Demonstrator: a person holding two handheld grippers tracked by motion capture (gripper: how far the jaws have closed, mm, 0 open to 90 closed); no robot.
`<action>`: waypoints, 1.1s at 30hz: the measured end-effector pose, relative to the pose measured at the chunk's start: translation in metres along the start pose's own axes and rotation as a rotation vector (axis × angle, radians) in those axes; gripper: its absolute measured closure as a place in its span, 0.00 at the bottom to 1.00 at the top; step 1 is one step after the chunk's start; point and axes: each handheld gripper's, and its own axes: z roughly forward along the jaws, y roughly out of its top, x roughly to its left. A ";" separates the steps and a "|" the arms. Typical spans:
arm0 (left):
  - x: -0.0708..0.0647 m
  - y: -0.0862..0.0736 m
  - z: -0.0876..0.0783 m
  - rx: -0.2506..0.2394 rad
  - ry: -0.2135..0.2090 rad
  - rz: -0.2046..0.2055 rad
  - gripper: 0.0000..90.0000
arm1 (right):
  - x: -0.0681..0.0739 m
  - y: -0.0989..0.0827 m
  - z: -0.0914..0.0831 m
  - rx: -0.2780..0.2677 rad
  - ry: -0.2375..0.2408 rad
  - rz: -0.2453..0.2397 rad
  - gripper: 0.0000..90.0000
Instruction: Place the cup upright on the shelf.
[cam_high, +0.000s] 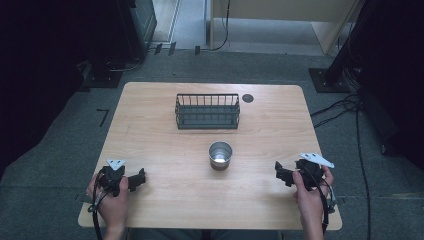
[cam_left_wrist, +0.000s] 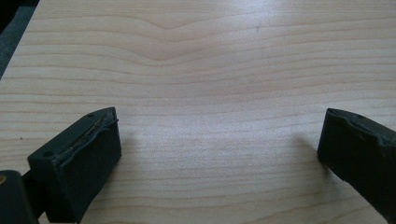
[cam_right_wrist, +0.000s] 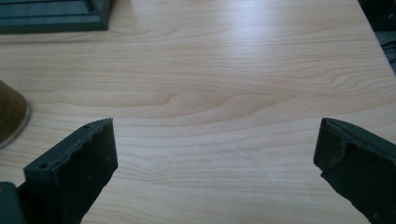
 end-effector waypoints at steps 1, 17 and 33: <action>0.000 0.000 0.000 0.000 0.000 0.000 0.00 | 0.002 0.001 0.000 0.000 0.004 0.002 0.00; 0.000 0.000 0.000 0.000 0.000 0.000 0.00 | 0.041 0.017 0.009 0.002 0.065 -0.046 0.00; 0.000 0.000 0.000 0.000 0.000 0.000 0.00 | 0.079 0.029 0.015 -0.007 0.129 -0.085 0.00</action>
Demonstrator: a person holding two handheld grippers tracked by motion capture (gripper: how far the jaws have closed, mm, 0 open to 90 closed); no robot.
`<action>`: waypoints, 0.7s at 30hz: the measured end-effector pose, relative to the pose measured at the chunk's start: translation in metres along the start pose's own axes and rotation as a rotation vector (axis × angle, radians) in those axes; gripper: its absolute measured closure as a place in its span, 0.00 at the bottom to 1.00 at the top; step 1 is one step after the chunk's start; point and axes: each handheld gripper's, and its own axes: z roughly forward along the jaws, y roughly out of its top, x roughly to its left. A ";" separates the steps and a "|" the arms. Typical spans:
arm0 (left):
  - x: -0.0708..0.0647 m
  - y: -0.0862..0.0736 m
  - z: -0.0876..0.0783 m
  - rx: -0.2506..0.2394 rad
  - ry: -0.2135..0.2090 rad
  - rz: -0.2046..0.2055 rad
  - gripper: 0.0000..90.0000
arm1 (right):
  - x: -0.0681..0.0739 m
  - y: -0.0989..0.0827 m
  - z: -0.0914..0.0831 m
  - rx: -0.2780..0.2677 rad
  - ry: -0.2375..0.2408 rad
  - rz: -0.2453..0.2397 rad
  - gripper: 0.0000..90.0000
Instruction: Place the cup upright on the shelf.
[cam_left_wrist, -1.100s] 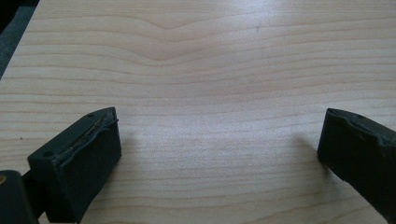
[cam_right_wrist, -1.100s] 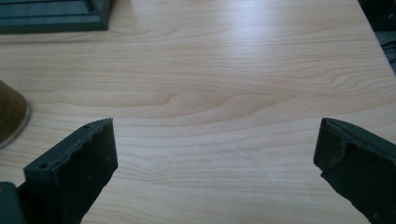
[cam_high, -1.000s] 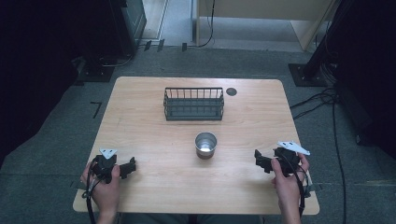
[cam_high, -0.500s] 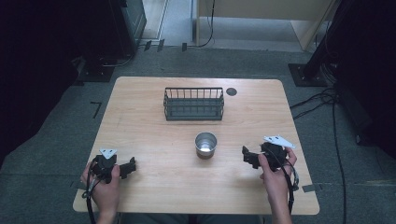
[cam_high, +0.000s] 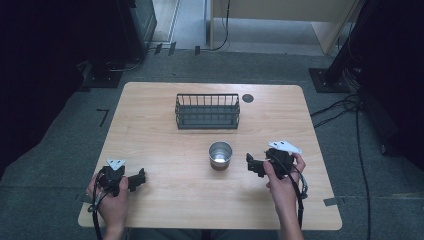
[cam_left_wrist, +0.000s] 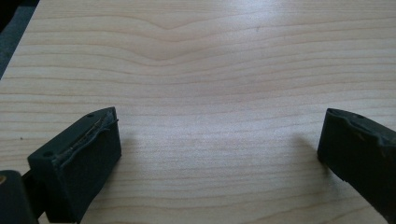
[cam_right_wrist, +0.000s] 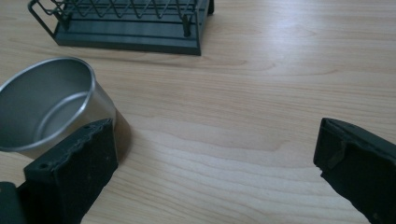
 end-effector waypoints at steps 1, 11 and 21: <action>0.000 0.000 0.000 0.000 0.000 0.000 0.00 | 0.003 0.002 0.001 -0.002 0.003 -0.003 0.00; 0.000 0.000 0.000 -0.001 0.000 -0.001 0.00 | 0.035 0.017 0.000 -0.020 0.071 -0.043 0.00; 0.000 0.000 0.000 -0.001 0.000 -0.001 0.00 | 0.062 0.018 0.014 0.001 0.114 -0.068 0.00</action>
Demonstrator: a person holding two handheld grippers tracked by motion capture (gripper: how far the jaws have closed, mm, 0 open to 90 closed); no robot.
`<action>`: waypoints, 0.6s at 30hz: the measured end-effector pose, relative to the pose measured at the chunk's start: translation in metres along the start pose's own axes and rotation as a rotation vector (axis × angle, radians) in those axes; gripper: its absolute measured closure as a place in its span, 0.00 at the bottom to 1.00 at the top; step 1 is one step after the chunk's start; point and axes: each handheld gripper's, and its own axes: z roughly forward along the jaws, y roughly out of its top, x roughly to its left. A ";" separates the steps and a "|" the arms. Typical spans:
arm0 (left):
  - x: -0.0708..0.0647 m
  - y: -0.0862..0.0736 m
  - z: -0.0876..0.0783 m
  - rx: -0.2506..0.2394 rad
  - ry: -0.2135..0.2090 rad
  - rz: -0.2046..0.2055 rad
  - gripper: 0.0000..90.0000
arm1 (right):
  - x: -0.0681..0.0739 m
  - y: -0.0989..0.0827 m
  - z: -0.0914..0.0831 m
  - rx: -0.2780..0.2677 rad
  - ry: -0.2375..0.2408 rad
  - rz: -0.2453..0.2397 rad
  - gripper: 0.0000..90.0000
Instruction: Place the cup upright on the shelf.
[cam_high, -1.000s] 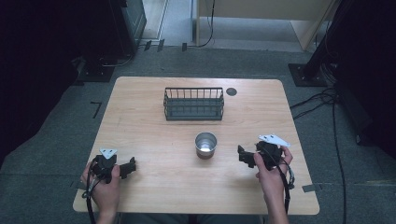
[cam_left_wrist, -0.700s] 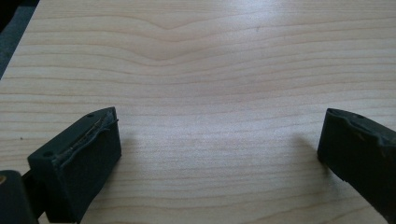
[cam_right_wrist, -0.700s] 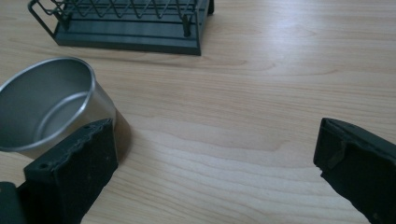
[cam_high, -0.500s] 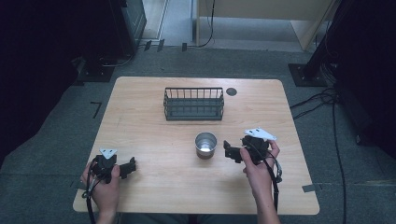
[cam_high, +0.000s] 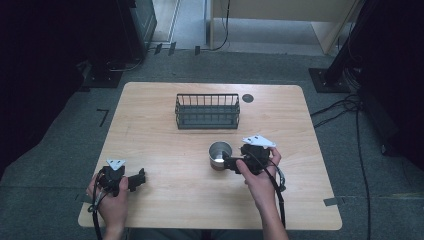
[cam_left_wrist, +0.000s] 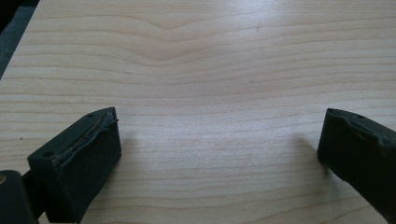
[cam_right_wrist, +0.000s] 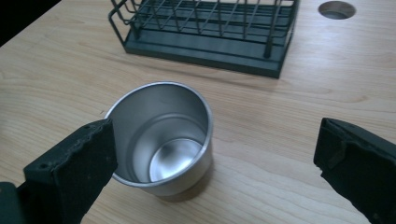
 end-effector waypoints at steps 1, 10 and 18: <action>0.000 0.000 0.000 0.000 0.000 0.000 0.00 | 0.005 -0.001 0.003 0.002 0.006 -0.006 0.00; 0.000 0.000 0.000 0.001 0.000 0.001 0.00 | 0.024 -0.004 0.016 0.018 -0.001 -0.035 0.00; 0.000 0.000 0.000 0.001 0.000 0.001 0.00 | 0.035 -0.007 0.030 0.033 -0.006 -0.031 0.00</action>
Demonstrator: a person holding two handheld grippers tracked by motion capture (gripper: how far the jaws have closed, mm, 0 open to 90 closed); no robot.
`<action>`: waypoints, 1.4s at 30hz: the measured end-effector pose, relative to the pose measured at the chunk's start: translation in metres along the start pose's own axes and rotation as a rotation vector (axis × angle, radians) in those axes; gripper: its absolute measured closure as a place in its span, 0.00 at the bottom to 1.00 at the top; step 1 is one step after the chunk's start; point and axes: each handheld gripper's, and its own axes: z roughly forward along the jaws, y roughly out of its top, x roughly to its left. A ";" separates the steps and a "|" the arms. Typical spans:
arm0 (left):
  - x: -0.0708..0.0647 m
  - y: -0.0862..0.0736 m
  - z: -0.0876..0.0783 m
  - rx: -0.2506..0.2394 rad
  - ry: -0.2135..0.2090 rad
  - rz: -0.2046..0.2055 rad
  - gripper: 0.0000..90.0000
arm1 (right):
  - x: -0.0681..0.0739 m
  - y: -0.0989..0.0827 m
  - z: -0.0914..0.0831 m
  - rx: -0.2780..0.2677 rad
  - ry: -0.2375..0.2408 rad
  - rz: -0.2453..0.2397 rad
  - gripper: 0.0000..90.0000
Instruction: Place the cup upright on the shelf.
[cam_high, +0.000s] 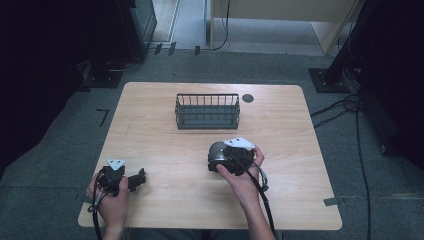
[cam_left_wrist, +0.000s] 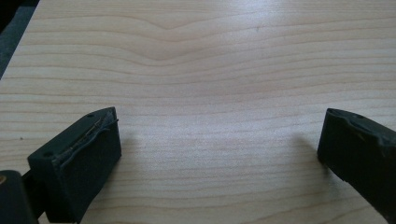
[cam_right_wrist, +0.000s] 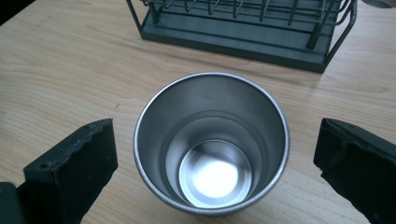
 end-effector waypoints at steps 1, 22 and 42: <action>0.000 0.000 0.000 0.000 0.000 0.000 0.00 | 0.001 0.000 0.002 0.002 -0.002 0.002 0.00; 0.000 0.000 0.000 0.000 0.000 0.000 0.00 | 0.017 -0.008 0.032 0.033 -0.119 -0.037 0.08; 0.000 0.000 0.000 0.000 0.000 0.000 0.00 | 0.012 0.001 0.025 0.026 -0.118 -0.053 0.16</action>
